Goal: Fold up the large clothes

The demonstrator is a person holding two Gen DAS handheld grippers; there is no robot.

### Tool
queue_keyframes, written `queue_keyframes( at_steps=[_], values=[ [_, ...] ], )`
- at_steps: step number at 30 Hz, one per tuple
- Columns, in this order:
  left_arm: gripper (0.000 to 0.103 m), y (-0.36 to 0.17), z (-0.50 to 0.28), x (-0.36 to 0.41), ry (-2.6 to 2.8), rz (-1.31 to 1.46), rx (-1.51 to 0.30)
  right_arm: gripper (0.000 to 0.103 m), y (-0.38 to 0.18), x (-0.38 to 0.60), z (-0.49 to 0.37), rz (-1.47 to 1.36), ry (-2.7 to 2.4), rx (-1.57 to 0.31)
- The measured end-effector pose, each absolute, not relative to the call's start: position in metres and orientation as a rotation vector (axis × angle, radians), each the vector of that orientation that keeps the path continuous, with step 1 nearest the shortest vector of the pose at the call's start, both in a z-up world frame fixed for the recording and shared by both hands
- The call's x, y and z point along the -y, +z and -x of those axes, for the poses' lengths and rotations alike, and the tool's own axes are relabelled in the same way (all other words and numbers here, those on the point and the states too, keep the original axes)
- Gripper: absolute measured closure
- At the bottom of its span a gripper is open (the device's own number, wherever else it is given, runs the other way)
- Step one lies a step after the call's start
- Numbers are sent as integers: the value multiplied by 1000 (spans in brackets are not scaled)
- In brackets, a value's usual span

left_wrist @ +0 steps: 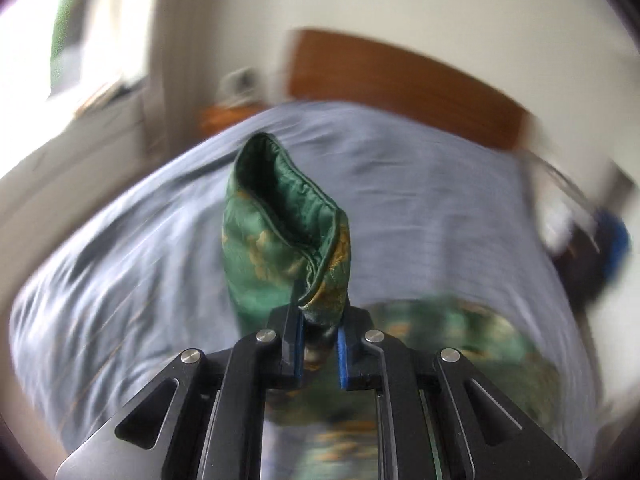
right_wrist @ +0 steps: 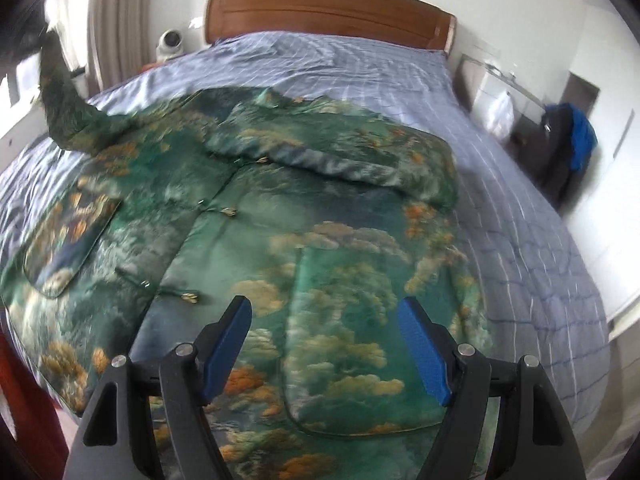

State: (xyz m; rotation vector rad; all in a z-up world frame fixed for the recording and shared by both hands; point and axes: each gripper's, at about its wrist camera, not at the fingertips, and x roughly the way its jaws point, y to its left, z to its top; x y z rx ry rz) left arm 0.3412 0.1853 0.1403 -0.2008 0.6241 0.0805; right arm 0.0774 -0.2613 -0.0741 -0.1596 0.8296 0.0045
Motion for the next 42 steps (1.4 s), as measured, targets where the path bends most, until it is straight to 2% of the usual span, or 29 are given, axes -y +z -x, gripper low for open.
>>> queue_keyframes(
  at_steps=[4,6,10,11,13,14,17,20,21,26,28,35,36,38,40,41,42],
  values=[
    [93,146,-360,-55,-135,70,-629,28,-68,289,-70,99,-42,-807],
    [93,123,-366,11,-219,13,-658,28,-65,304,-67,73,-72,-800],
    [91,47,-381,86,-292,-38,-784,28,-62,333,-61,30,-125,-795],
    [84,22,-388,103,-292,-80,-824,28,-62,337,-60,25,-133,-796],
    [61,-30,-391,126,-275,-169,-926,28,-61,347,-59,6,-142,-801],
    [46,-48,-386,127,-279,-181,-966,28,-60,353,-60,-8,-142,-809],
    [38,-72,-357,113,-344,-141,-1023,28,-53,363,-66,-41,-104,-819],
    [22,-65,-323,67,-377,-43,-1013,24,-40,374,-84,-127,-24,-819],
    [19,-60,-312,44,-361,-7,-994,23,-36,377,-95,-184,20,-825],
    [18,-49,-325,-72,-138,108,-952,23,-38,383,-186,-583,314,-851],
    [17,-48,-341,-120,-23,194,-945,23,-49,365,-237,-644,416,-882],
    [16,-103,-389,-152,101,187,-1075,24,-116,287,-352,-648,466,-1097],
    [27,-114,-390,-150,129,148,-1087,42,-124,280,-357,-641,455,-1115],
    [44,-124,-389,-149,171,119,-1105,87,-131,264,-365,-573,449,-1154],
    [46,-126,-388,-150,194,117,-1098,88,-115,255,-362,-500,432,-1113],
    [43,-127,-388,-150,206,96,-1091,89,-100,247,-357,-422,429,-1072],
    [30,-127,-389,-148,227,53,-1081,89,-95,241,-354,-385,427,-1054]
  ],
)
